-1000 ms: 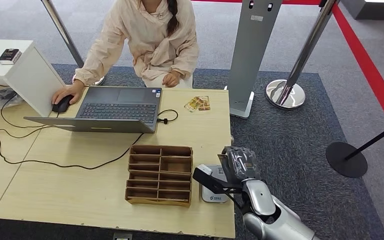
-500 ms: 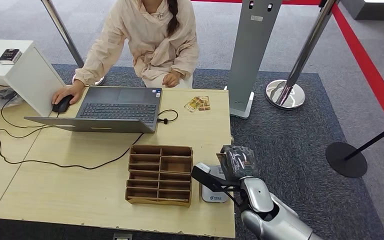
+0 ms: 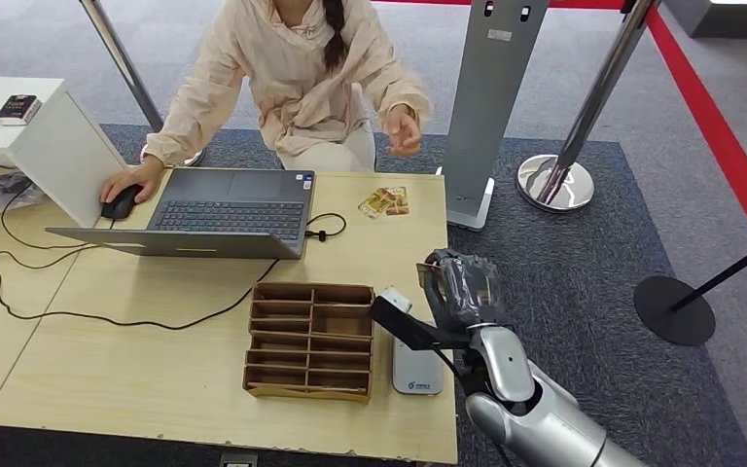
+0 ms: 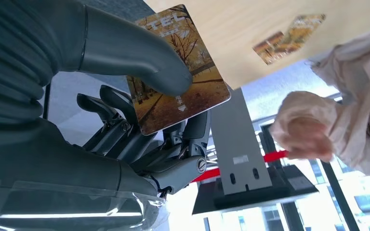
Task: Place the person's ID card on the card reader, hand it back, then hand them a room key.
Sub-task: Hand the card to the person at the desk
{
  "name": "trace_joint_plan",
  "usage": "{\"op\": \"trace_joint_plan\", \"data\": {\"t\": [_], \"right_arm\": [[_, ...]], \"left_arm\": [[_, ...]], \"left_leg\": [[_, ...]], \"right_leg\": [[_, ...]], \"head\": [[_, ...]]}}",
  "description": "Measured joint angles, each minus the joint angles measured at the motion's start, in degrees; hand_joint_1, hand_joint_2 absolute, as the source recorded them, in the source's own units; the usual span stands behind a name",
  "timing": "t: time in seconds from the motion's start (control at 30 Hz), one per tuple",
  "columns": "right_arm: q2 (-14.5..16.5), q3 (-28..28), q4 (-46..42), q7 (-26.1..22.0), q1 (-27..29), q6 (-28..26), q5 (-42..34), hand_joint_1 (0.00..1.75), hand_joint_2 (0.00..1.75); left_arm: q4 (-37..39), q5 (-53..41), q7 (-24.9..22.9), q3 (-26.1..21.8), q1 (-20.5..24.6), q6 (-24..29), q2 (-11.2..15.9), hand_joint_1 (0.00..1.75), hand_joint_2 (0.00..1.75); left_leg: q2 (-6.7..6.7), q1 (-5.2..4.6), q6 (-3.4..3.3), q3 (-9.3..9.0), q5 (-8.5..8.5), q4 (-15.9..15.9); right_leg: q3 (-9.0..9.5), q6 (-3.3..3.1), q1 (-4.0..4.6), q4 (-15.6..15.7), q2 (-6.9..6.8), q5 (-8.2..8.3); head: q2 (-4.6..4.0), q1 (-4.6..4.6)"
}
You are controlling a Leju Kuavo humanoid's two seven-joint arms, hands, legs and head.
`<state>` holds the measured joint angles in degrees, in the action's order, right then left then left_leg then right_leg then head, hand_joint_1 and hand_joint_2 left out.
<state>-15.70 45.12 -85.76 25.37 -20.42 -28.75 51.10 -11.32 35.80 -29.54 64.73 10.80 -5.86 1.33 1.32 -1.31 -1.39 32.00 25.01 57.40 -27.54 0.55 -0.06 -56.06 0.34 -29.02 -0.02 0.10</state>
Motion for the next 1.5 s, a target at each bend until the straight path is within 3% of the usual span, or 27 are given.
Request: {"op": "trace_joint_plan", "data": {"t": [0.2,0.37,0.7,0.97,1.13,1.23,1.37,1.4,1.5], "right_arm": [[1.08,-0.16,-2.18,-1.29,-1.98,-3.07,0.38,1.72,1.75],[2.68,0.0,-2.91,-2.45,-4.22,-5.56,0.66,1.62,1.75],[6.33,1.29,-2.79,-4.97,-7.89,-9.05,0.94,1.69,1.75],[8.98,2.48,-1.87,-6.14,-9.06,-9.8,0.92,1.75,1.75],[10.07,3.27,-0.85,-6.61,-9.24,-9.92,0.88,1.68,1.75],[10.39,3.73,-0.21,-6.66,-9.26,-9.94,0.88,1.29,1.75],[10.63,4.23,0.57,-6.7,-9.28,-9.94,1.02,0.16,1.75],[10.67,4.33,0.7,-6.72,-9.28,-9.94,1.13,0.04,1.75],[10.71,4.52,0.99,-6.73,-9.29,-9.94,1.47,0.0,1.75]], "left_arm": [[0.0,-0.01,-0.1,0.06,0.02,-0.13,0.0,0.0,1.75],[0.01,-0.01,-0.14,0.39,0.12,-0.36,0.0,0.0,1.75],[0.02,0.0,-0.36,1.23,0.37,-0.78,0.0,0.0,1.75],[0.04,0.0,-0.34,1.63,0.47,-1.04,0.0,0.0,1.75],[0.07,0.0,-0.34,1.71,0.5,-1.11,0.0,0.0,1.75],[0.07,0.0,-0.34,1.73,0.5,-1.14,0.0,0.0,1.75],[0.07,0.0,-0.36,1.75,0.51,-1.17,0.0,0.0,1.75],[0.08,0.0,-0.36,1.75,0.51,-1.17,0.0,0.0,1.75],[0.09,0.0,-0.35,1.76,0.51,-1.17,0.0,0.0,1.75]], "left_leg": [[0.0,0.0,0.0,0.01,0.0,0.0],[0.01,0.0,0.0,0.01,0.0,0.0],[0.03,0.01,0.0,0.02,0.0,0.0],[0.03,0.01,0.0,0.03,0.0,0.0],[0.03,0.01,0.0,0.03,0.0,0.0],[0.03,0.0,0.0,0.03,0.0,0.0],[0.03,0.0,0.0,0.03,0.0,0.0],[0.03,0.0,0.0,0.03,0.0,0.0],[0.03,0.0,0.0,0.03,0.0,0.0]], "right_leg": [[0.0,0.0,0.0,0.0,0.0,0.0],[0.0,0.0,0.0,0.0,0.0,0.0],[0.0,0.0,0.0,-0.01,-0.02,0.0],[0.0,0.0,0.0,-0.01,-0.02,0.0],[0.0,0.0,0.0,-0.01,-0.02,0.0],[0.0,0.0,0.0,-0.01,-0.02,0.0],[0.0,0.0,0.0,-0.01,-0.02,0.0],[0.0,0.0,0.0,-0.01,-0.02,0.0],[0.0,0.0,0.0,-0.01,-0.02,0.0]], "head": [[0.0,0.01],[-0.01,0.01],[0.0,0.01],[0.0,0.0],[0.0,0.01],[0.0,0.01],[0.0,0.01],[0.0,0.01],[0.0,0.01]]}}
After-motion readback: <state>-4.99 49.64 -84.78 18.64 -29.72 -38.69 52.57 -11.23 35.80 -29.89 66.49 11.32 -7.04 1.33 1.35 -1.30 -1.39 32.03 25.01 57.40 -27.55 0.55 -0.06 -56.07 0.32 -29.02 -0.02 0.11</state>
